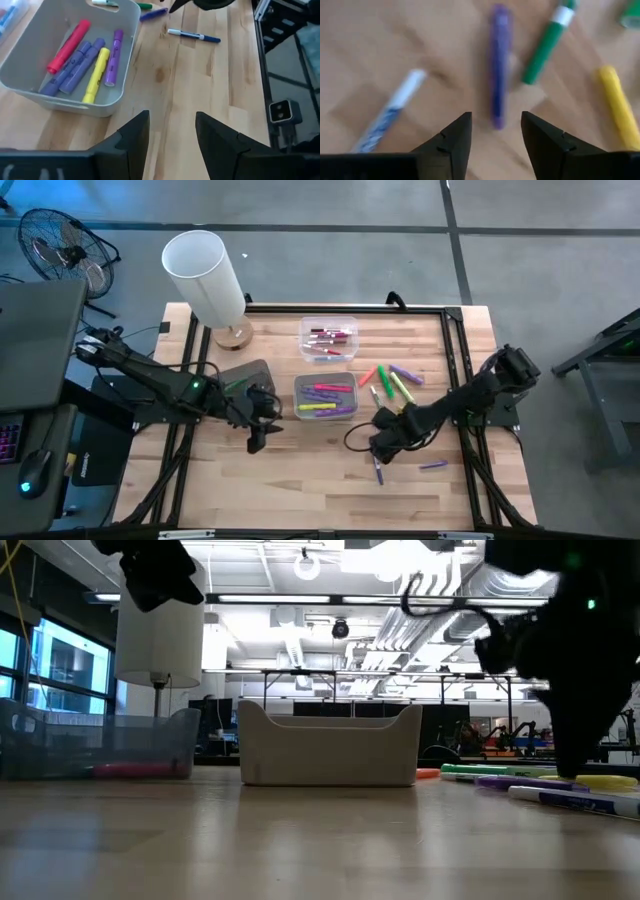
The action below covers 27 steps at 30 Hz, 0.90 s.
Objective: Pick & Place Markers
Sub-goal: Put the violet pen into the black bin
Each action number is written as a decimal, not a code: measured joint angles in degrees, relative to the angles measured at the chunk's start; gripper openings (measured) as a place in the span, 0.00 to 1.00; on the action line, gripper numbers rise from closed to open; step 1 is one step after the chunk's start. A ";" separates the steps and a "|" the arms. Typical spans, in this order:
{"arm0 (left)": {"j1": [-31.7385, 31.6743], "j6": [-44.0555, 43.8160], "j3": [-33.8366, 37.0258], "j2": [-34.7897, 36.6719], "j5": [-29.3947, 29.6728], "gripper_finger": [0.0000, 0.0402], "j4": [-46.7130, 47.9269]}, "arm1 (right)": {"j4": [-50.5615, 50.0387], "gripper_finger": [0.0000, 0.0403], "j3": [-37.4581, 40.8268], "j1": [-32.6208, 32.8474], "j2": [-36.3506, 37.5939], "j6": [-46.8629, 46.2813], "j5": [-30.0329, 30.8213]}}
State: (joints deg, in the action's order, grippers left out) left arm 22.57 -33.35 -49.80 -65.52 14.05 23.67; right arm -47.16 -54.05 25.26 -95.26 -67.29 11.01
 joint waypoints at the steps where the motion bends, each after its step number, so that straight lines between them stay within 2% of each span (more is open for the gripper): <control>1: -0.01 -0.86 0.00 0.00 -0.01 0.39 0.03 | -0.06 0.40 0.95 -0.16 0.00 -1.03 0.56; 5: -0.03 -1.43 0.00 0.00 -0.01 0.39 0.03 | 1.29 0.38 3.95 -0.86 0.02 -1.17 2.28; 10: -0.03 0.46 0.00 0.00 1.27 0.39 0.03 | 8.32 0.35 6.86 -2.19 0.44 0.55 -2.03; 16: -0.05 3.47 0.00 0.00 2.05 0.39 0.03 | 8.52 0.29 7.14 -2.08 0.34 2.91 -1.03; 27: -0.07 12.70 0.00 0.00 2.20 0.39 0.23 | 10.17 0.02 7.14 -0.58 0.26 3.46 -3.94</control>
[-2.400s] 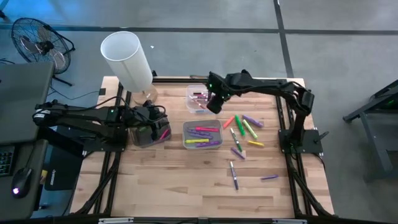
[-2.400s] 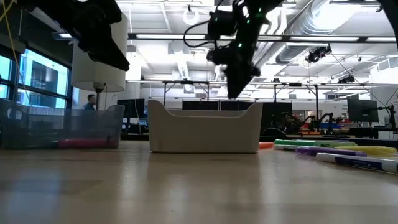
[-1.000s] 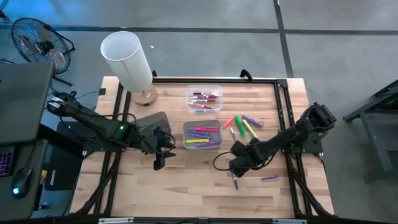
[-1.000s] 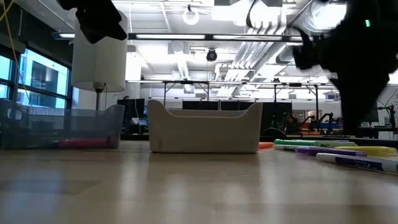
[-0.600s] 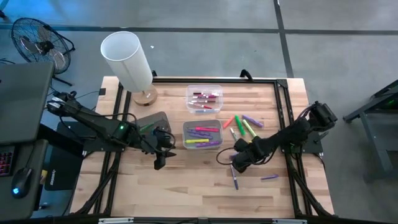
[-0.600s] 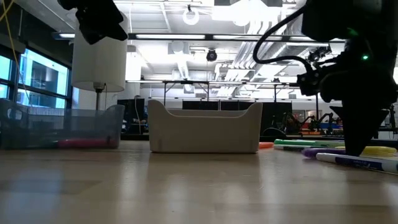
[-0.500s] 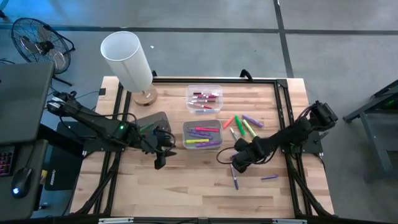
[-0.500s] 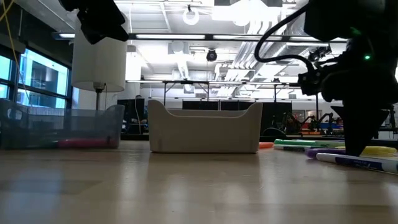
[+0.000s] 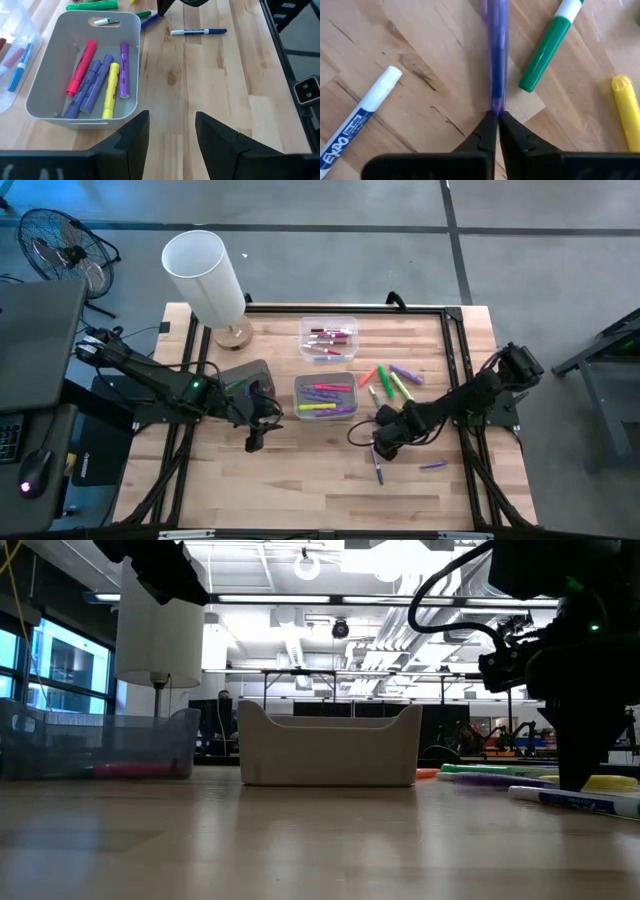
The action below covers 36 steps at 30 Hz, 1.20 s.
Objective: Pick & Place Markers
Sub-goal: Put the violet pen into the black bin
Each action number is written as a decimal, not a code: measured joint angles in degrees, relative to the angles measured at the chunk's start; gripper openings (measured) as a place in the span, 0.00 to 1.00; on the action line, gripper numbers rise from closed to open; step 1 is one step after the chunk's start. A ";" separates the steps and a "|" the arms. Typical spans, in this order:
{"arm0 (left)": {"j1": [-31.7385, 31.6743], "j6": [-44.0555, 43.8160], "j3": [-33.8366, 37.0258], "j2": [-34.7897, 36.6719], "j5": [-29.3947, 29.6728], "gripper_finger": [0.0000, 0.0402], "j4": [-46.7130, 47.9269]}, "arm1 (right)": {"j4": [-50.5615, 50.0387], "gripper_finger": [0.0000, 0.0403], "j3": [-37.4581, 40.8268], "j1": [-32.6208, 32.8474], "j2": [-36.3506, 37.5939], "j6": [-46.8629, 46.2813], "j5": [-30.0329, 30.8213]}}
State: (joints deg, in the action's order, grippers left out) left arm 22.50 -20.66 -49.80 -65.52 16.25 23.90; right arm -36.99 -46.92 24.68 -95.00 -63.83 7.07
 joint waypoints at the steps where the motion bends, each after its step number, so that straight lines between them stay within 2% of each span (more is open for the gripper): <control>1: 0.00 0.76 0.00 0.00 0.00 0.39 0.00 | 0.00 0.01 0.00 0.25 -0.01 -0.39 -0.03; 5: 0.00 2.61 0.00 0.00 0.00 0.39 0.00 | -2.36 0.03 -1.89 0.96 -0.17 -1.53 -1.07; 7: 0.00 2.99 0.00 0.00 0.00 0.39 0.00 | -5.35 0.02 -3.79 1.44 -0.09 -1.02 -3.92; 10: 0.00 3.79 0.00 0.00 1.00 0.39 -0.11 | -7.96 0.00 -7.39 1.64 1.34 0.86 -3.81; 16: -0.02 3.94 0.00 0.00 3.90 0.39 -0.21 | -8.70 0.04 -10.58 0.55 2.24 8.87 6.53; 18: 0.00 3.92 0.00 0.00 3.84 0.39 -0.18 | -8.14 0.06 -10.64 -0.64 2.28 13.29 7.99; 29: 0.00 1.07 0.00 0.00 3.58 0.39 -0.22 | 5.06 0.34 -6.60 -11.18 1.88 38.99 4.88; 33: 0.00 0.53 0.00 0.00 2.37 0.39 -0.24 | 13.15 0.38 -2.35 -13.10 1.88 49.33 2.89; 36: 0.00 -1.01 0.00 0.00 2.32 0.39 -0.24 | 16.04 0.38 1.48 -14.30 1.88 50.81 -0.49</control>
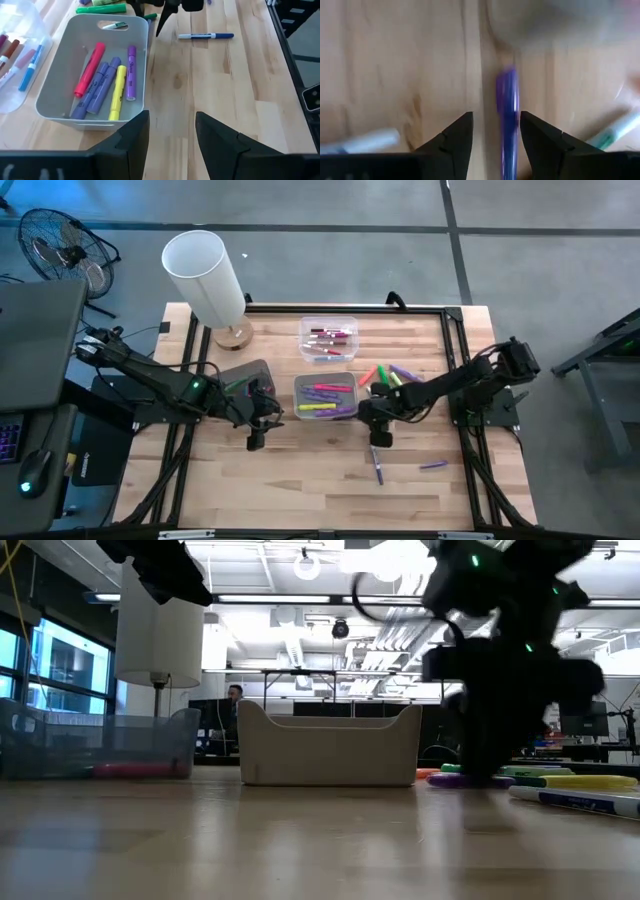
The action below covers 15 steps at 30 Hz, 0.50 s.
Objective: Pick & Place Markers
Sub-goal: Put the violet pen into the black bin
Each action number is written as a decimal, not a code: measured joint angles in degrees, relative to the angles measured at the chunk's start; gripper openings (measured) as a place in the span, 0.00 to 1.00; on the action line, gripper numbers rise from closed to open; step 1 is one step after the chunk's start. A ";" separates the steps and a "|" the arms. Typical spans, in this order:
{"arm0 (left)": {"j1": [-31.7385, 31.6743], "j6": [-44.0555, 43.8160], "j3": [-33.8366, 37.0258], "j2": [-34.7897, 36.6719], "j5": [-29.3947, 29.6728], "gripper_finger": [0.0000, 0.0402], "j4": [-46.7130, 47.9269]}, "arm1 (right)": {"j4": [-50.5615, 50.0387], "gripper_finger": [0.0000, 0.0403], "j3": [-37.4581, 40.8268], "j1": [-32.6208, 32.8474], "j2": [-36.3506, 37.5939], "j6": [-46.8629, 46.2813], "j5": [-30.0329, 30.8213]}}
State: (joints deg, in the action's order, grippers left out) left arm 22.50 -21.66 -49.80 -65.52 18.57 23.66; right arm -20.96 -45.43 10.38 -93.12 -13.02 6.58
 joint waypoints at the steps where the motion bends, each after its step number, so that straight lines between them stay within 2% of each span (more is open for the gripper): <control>1: 0.00 -0.37 0.00 0.00 0.02 0.39 0.00 | 0.04 0.37 1.08 -0.21 0.00 -0.64 -0.23; 5: 0.00 -1.12 0.00 0.00 0.05 0.39 0.00 | 0.44 0.27 3.74 0.19 0.35 -1.99 -0.85; 10: 0.00 -1.12 0.02 0.00 1.89 0.39 -0.20 | -0.32 0.06 3.87 3.21 0.36 -6.65 -1.13; 15: 0.02 -0.93 0.09 -2.17 3.27 0.39 -0.58 | -4.49 0.08 1.60 7.01 3.49 -13.54 -1.61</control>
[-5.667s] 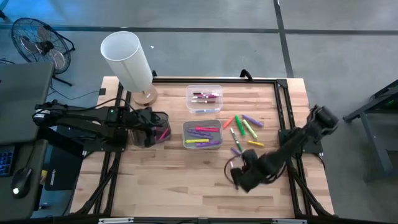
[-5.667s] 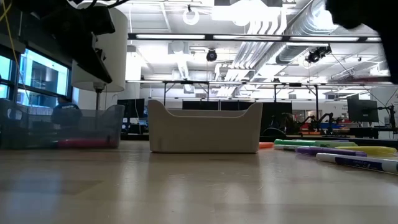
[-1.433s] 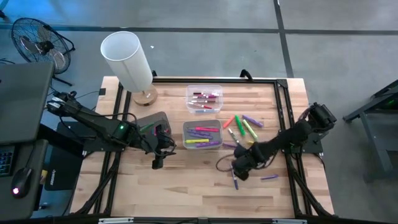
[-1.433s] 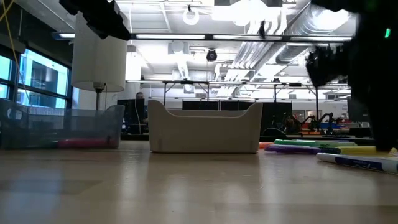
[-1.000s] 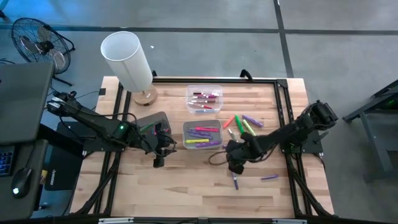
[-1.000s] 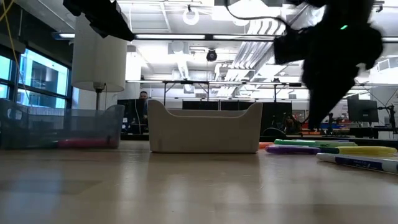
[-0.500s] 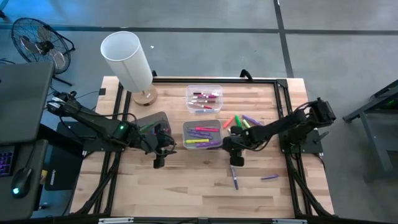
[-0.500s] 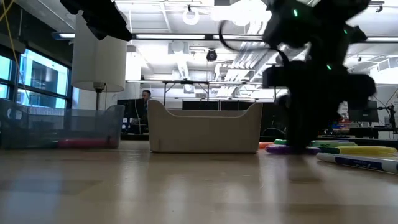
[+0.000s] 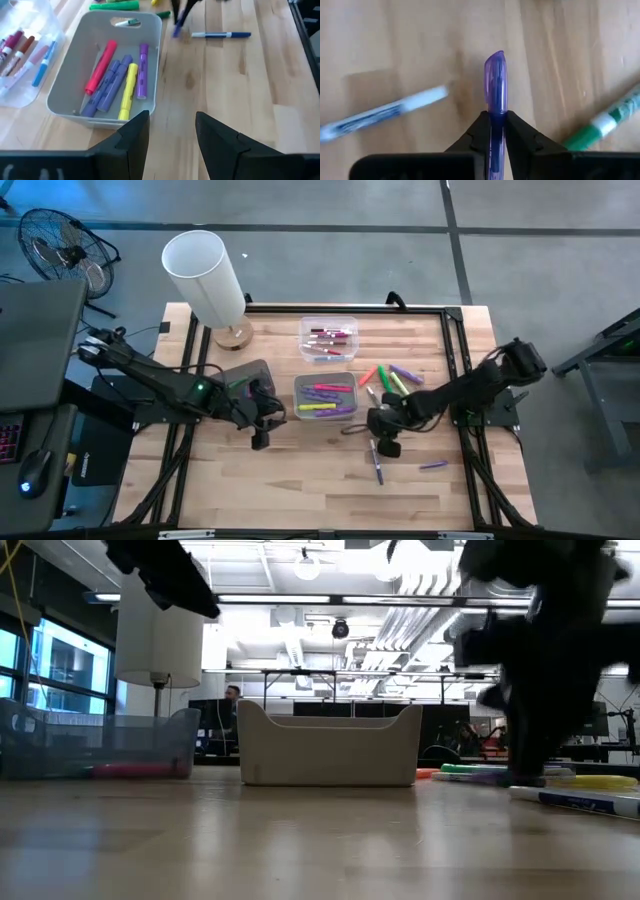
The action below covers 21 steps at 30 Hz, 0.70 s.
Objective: Pick & Place Markers
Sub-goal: Put the violet pen into the black bin
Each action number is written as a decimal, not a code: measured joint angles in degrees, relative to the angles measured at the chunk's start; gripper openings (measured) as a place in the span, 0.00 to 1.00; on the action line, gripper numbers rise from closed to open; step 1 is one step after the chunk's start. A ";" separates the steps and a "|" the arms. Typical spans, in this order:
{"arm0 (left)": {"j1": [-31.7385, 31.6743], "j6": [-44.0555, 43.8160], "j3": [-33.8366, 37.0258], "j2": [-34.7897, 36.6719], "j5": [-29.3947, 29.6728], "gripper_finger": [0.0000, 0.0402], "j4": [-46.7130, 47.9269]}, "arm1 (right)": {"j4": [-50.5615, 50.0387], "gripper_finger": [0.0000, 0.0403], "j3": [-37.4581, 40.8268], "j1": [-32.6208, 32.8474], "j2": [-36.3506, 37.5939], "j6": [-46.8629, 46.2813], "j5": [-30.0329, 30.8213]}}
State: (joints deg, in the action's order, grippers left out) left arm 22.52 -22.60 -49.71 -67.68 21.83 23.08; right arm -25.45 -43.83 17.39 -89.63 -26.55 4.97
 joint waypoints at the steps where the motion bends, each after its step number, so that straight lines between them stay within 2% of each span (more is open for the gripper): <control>1: 0.00 0.12 0.00 -0.63 0.60 0.39 -0.92 | -1.55 0.08 -0.88 0.83 1.60 -1.35 0.82; 4: -0.02 0.23 0.02 -1.90 3.31 0.39 -3.69 | -3.88 0.06 -3.94 2.90 7.28 -5.31 2.65; 7: -0.38 2.00 -0.08 -4.17 7.13 0.40 -11.80 | -4.41 0.06 -5.52 5.01 13.05 -7.59 6.89; 13: -2.30 15.17 -0.03 -8.36 9.05 0.40 -36.92 | 6.15 0.06 -7.87 8.53 22.68 -4.71 26.09; 16: -4.70 16.81 -0.09 -10.22 8.29 0.40 -49.76 | 16.23 0.07 -7.89 8.88 24.28 2.94 31.96; 18: -6.37 15.84 -0.09 -11.11 6.72 0.40 -57.23 | 23.23 0.07 -8.00 8.87 24.11 8.65 32.76; 19: -7.28 14.69 -0.09 -11.28 5.17 0.40 -60.14 | 26.83 0.06 -7.98 8.82 23.66 11.09 32.83; 21: -8.98 11.60 -0.11 -11.34 -1.59 0.40 -64.07 | 34.71 0.06 -7.97 8.34 22.70 16.14 32.83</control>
State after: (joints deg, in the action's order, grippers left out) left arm 13.54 -11.00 -49.82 -79.02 20.25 -41.00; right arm 9.26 -51.80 25.73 -66.93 -10.41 37.80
